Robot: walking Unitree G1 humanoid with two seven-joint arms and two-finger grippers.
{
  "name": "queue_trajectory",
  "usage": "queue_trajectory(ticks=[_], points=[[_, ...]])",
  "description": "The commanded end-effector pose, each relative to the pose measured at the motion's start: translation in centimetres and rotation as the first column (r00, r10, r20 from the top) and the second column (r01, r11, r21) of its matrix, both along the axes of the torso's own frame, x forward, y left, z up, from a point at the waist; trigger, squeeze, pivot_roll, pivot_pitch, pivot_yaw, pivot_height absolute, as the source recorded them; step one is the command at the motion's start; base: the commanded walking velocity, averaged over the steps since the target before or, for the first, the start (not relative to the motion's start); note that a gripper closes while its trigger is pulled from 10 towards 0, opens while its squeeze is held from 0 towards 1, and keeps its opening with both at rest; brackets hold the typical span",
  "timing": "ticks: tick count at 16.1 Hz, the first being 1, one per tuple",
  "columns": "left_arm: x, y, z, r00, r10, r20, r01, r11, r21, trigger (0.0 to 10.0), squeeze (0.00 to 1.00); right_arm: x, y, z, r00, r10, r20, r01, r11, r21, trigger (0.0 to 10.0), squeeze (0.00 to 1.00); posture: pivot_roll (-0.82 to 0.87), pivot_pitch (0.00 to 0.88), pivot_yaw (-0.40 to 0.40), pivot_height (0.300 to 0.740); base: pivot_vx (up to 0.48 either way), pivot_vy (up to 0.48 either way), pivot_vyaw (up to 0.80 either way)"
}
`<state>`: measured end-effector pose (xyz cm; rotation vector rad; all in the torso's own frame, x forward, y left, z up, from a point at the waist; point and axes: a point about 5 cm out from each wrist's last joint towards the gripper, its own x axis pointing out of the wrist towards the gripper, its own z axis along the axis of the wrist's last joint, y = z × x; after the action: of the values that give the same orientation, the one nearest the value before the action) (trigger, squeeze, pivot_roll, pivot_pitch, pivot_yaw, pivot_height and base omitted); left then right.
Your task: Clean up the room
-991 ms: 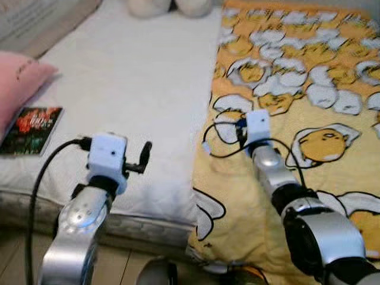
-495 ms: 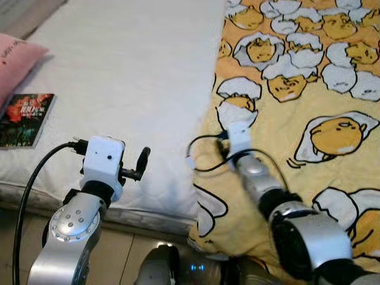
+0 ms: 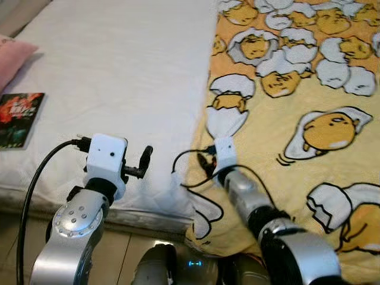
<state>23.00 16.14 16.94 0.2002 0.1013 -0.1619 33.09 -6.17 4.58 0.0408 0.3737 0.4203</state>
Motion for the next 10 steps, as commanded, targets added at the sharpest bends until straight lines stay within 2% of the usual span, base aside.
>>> queue_trajectory(ticks=[1, 3, 4, 6, 8, 10], points=[[0.1, -0.2, -0.4, 1.000, -0.009, -0.015, 0.009, 1.000, -0.005, 10.0, 0.00, -2.3, 1.8, -2.2, 0.991, 0.078, -0.110, -0.072, 0.996, 0.056, 10.0, 0.00, 0.26, 0.240, 0.031, 0.728, 0.000, 0.000, 0.00], [0.3, -0.3, -0.4, 1.000, -0.008, -0.011, 0.008, 1.000, -0.013, 10.0, 0.00, -3.5, 3.0, -2.8, 0.984, 0.138, -0.111, -0.126, 0.986, 0.110, 10.0, 0.00, 0.26, 0.233, 0.027, 0.728, 0.000, 0.000, 0.00], [0.4, -0.3, -0.5, 1.000, -0.007, -0.012, 0.007, 1.000, -0.016, 10.0, 0.00, -3.7, 3.3, -2.8, 0.984, 0.149, -0.094, -0.140, 0.986, 0.094, 10.0, 0.00, 0.25, 0.227, 0.025, 0.728, 0.000, 0.000, 0.00], [1.0, -0.6, -0.5, 1.000, -0.010, 0.003, 0.010, 1.000, -0.023, 10.0, 0.00, -2.5, 2.8, -1.1, 0.994, 0.102, 0.047, -0.105, 0.992, 0.067, 10.0, 0.00, 0.23, 0.206, 0.013, 0.728, 0.000, 0.000, 0.00], [1.9, -0.8, -0.5, 0.999, 0.000, 0.035, 0.001, 1.000, -0.031, 10.0, 0.00, -0.7, 1.2, 1.6, 0.977, -0.008, 0.212, -0.008, 0.997, 0.070, 10.0, 0.00, 0.21, 0.160, -0.012, 0.728, 0.000, 0.000, 0.00], [3.0, -0.8, -0.2, 0.996, 0.016, 0.085, -0.013, 0.999, -0.033, 10.0, 0.00, 0.0, -1.7, 4.3, 0.914, -0.130, 0.384, 0.107, 0.991, 0.081, 10.0, 0.00, 0.18, 0.101, -0.036, 0.728, 0.000, 0.000, 0.00]])
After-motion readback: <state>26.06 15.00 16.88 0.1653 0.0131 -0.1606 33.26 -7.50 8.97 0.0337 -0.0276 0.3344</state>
